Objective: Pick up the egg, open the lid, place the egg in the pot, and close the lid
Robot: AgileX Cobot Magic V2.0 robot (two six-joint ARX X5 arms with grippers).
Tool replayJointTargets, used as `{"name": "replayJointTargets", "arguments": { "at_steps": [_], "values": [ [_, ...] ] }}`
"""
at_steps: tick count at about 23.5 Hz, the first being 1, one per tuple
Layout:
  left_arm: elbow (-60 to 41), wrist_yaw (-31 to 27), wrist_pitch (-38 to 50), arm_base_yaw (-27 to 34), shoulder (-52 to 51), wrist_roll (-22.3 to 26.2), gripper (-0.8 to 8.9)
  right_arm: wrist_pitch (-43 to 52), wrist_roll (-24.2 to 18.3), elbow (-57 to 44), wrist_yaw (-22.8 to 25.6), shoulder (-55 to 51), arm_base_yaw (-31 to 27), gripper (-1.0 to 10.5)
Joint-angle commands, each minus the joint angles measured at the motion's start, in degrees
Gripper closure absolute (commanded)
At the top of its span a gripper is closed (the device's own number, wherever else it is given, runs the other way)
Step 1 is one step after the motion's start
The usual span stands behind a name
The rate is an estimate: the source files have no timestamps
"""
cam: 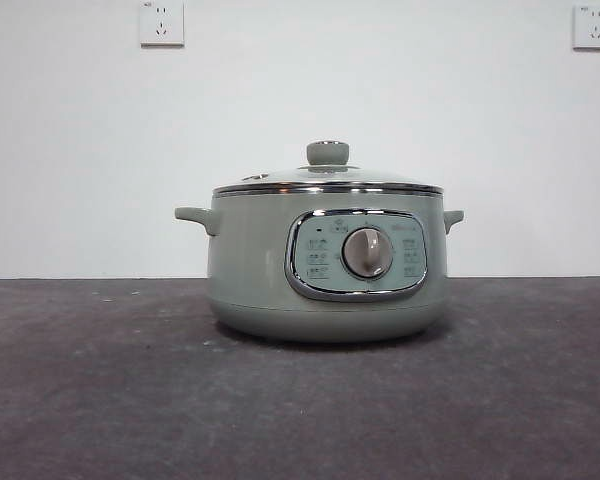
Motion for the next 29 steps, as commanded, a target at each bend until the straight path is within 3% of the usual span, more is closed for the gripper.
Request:
{"name": "replayJointTargets", "arguments": {
  "at_steps": [1,10,12,14,17,22,29],
  "values": [
    [-0.5,0.1,0.5,0.2,0.4,-0.4,8.16,-1.3,0.4,-0.3,0.2,0.1,0.0,9.5],
    [-0.5,0.1,0.5,0.2,0.7,-0.4,8.16,-1.2,0.4,-0.3,1.3,-0.2,-0.1,9.5],
    [-0.5,0.1,0.5,0.2,0.7,-0.4,8.16,1.0,-2.4,-0.3,5.5,-2.4,-1.5,9.5],
    [-0.5,0.1,0.5,0.2,0.7,-0.4,8.16,8.3,-2.3,-1.6,5.0,-6.3,-4.7,9.5],
    [-0.5,0.1,0.5,0.2,0.7,-0.4,8.16,22.7,-1.4,-10.9,-2.4,-15.9,-11.3,9.5],
    [-0.5,0.1,0.5,0.2,0.7,-0.4,8.16,40.2,-1.0,-38.5,-0.1,-36.1,-22.8,9.5],
    [-0.5,0.1,0.5,0.2,0.7,-0.4,8.16,55.4,0.8,-62.5,0.6,-51.3,-26.8,9.5]
  ]
}}
